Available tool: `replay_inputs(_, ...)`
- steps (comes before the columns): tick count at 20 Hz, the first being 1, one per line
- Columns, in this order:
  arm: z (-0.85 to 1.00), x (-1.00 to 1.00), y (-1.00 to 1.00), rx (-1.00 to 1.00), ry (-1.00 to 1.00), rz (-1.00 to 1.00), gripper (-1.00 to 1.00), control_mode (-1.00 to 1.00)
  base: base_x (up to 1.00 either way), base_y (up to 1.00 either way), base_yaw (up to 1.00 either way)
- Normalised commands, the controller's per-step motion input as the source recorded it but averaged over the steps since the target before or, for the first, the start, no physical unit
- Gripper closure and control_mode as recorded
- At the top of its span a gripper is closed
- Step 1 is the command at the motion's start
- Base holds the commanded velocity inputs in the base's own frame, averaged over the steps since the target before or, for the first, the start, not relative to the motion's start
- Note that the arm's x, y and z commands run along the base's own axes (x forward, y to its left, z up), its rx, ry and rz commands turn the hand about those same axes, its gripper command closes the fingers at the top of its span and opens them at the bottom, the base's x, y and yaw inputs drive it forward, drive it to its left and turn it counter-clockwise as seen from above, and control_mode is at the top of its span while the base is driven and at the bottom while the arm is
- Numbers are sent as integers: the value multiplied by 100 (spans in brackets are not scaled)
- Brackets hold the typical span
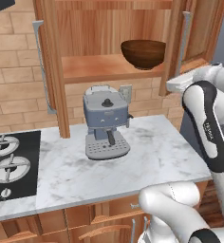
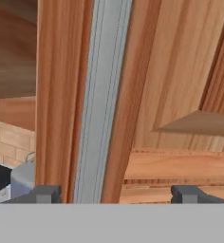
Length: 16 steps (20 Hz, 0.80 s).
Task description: Pick the mug and place it in the sink. Pick the bowl and place it in the open cabinet and then close the cabinet.
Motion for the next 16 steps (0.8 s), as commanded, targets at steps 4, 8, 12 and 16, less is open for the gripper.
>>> replay_inputs(4, 5, 100, 68, 0, 31, -29, -100, -100, 0, 0, 0)
replay_inputs(8, 6, 100, 45, 0, 28, -26, -100, -100, 0, 0, 0)
replay_inputs(12, -5, 100, 18, 1, 4, -24, -100, -100, 0, 0, 0)
replay_inputs(16, -27, 88, 12, 3, -11, -22, -100, -100, 0, 0, 0)
